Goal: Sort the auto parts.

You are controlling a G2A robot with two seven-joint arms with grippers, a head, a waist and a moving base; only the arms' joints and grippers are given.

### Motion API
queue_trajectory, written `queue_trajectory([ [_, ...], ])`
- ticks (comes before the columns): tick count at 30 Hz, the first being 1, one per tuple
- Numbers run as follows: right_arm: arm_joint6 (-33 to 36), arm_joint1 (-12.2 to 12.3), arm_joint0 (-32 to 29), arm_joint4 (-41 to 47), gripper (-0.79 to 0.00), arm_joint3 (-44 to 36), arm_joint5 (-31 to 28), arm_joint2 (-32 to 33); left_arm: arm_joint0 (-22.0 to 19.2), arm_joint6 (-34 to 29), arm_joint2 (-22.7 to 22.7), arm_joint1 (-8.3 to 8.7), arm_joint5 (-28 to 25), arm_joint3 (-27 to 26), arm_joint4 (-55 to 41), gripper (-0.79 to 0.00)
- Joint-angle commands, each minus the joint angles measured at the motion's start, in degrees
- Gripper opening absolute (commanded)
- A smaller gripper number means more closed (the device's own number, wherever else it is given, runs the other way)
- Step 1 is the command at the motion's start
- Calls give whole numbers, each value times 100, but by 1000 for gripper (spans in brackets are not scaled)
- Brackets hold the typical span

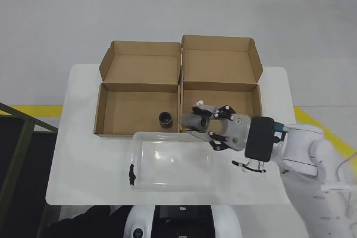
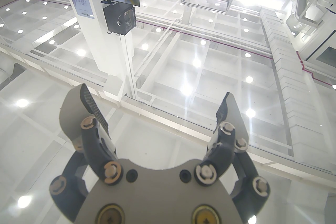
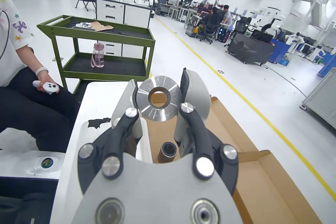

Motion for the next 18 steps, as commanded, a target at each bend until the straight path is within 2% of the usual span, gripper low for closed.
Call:
queue_trajectory([
  [1,-38,17,-45,16,-785,-75,-11,103,0,0,0,0,0,0,0,0],
  [11,-375,69,-260,-92,-785,-310,37,379,0,0,0,0,0,0,0,0],
  [18,-385,67,-201,-423,-785,-225,153,100,0,0,0,0,0,0,0,0],
])
